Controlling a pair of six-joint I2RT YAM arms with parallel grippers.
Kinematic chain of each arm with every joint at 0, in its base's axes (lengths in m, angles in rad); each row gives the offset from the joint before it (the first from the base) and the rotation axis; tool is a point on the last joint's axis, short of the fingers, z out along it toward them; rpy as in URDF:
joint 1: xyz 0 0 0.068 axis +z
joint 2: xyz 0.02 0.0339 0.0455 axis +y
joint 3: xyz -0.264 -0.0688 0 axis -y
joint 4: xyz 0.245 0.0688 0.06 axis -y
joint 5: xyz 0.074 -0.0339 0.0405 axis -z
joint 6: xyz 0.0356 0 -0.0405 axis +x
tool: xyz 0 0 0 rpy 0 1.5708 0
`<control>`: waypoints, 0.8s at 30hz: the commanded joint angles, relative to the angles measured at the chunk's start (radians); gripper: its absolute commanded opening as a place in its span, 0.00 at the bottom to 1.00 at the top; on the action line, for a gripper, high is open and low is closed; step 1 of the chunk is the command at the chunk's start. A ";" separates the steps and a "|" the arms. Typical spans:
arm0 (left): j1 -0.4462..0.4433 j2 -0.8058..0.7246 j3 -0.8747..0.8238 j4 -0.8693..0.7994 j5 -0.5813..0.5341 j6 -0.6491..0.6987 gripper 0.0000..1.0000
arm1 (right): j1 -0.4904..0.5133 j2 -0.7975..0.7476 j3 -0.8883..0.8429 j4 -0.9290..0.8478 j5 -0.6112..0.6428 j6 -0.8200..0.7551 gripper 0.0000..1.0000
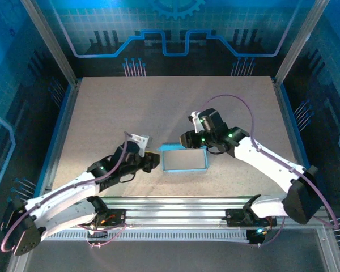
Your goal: Fold the paper box
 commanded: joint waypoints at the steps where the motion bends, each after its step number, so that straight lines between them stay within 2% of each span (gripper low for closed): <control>1: -0.003 -0.060 -0.010 -0.111 -0.028 -0.046 0.34 | -0.013 0.039 0.020 -0.008 -0.060 -0.009 0.45; 5: 0.050 -0.042 0.020 -0.112 0.019 -0.070 0.36 | -0.013 0.053 -0.030 0.008 -0.077 -0.007 0.44; 10: 0.172 0.038 0.043 -0.031 0.191 -0.102 0.40 | -0.011 0.038 -0.094 0.039 -0.095 0.000 0.43; 17: 0.181 0.151 0.111 -0.028 0.247 -0.094 0.43 | -0.004 0.036 -0.187 0.095 -0.124 0.018 0.39; 24: 0.181 0.247 0.105 0.030 0.315 -0.120 0.45 | 0.016 0.054 -0.241 0.138 -0.119 0.037 0.36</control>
